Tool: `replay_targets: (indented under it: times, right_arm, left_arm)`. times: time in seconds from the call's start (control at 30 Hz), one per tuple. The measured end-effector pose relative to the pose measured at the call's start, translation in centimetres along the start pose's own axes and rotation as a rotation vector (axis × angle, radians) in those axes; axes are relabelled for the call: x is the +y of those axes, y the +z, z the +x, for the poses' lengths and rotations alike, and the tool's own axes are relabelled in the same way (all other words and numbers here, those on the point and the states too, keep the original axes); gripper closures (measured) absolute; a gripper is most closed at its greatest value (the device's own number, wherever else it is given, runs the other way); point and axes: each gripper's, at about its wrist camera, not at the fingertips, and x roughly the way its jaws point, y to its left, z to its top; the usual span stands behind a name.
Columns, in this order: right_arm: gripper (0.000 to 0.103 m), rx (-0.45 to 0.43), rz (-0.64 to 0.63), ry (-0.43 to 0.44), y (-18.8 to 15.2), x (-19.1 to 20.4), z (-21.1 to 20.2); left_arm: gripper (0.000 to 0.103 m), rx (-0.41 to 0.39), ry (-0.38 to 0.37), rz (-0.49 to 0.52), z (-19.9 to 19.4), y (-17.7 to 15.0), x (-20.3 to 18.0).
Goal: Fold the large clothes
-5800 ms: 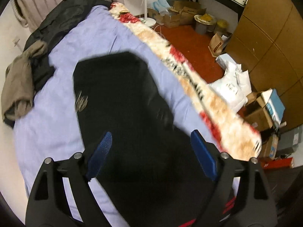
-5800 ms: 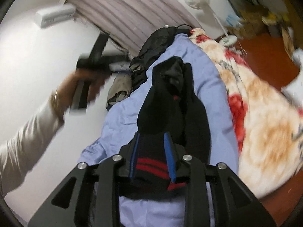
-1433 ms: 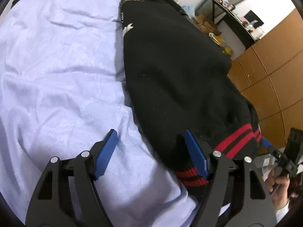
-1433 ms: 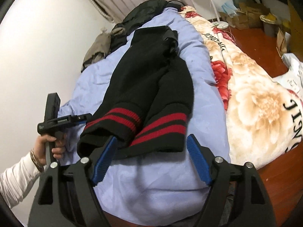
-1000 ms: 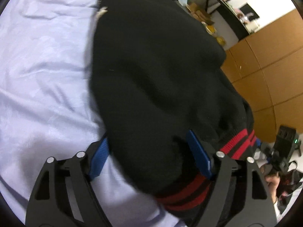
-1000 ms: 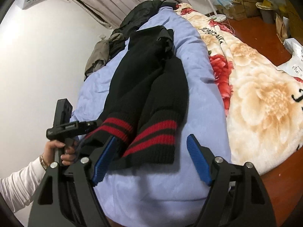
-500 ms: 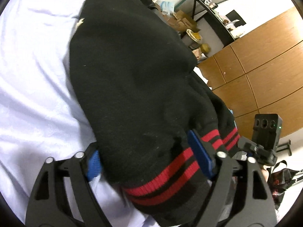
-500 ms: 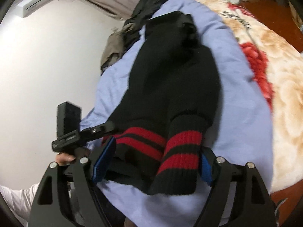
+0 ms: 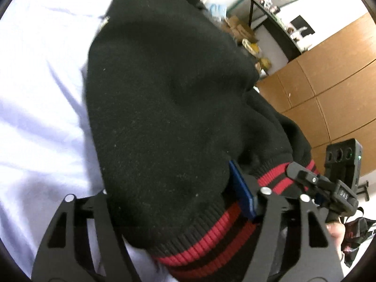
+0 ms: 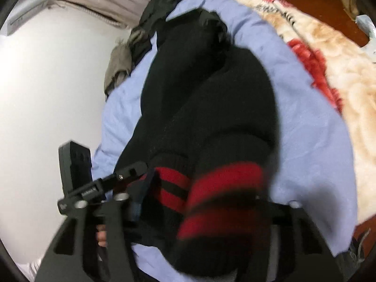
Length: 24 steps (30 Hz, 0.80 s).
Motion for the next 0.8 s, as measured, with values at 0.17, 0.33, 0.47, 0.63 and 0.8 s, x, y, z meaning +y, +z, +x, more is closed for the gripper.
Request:
replay_targets:
  times: [0.17,0.33,0.47,0.63,0.8]
  right_arm:
    - [0.046,0.035,0.056,-0.004,-0.7,0.1,-0.2]
    - [0.022,0.112,-0.007,-0.054,-0.5,0.9,3.3]
    - [0.056,0.069,0.006,-0.063,0.0,0.8,2.9]
    - [0.075,0.001,-0.039,-0.038,-0.7,2.1,0.0]
    - [0.077,-0.048,-0.085,-0.006,-1.3,4.2,-3.1]
  left_arm:
    - [0.036,0.014,-0.040,-0.030,-0.7,-0.2,0.3]
    - [0.028,0.093,-0.044,-0.029,0.9,0.0,1.4]
    - [0.042,0.079,0.007,0.014,0.6,0.2,0.4]
    - [0.059,0.014,-0.001,0.037,-2.1,0.0,-0.6]
    - [0.060,-0.035,0.001,0.062,-5.1,-0.5,-2.1]
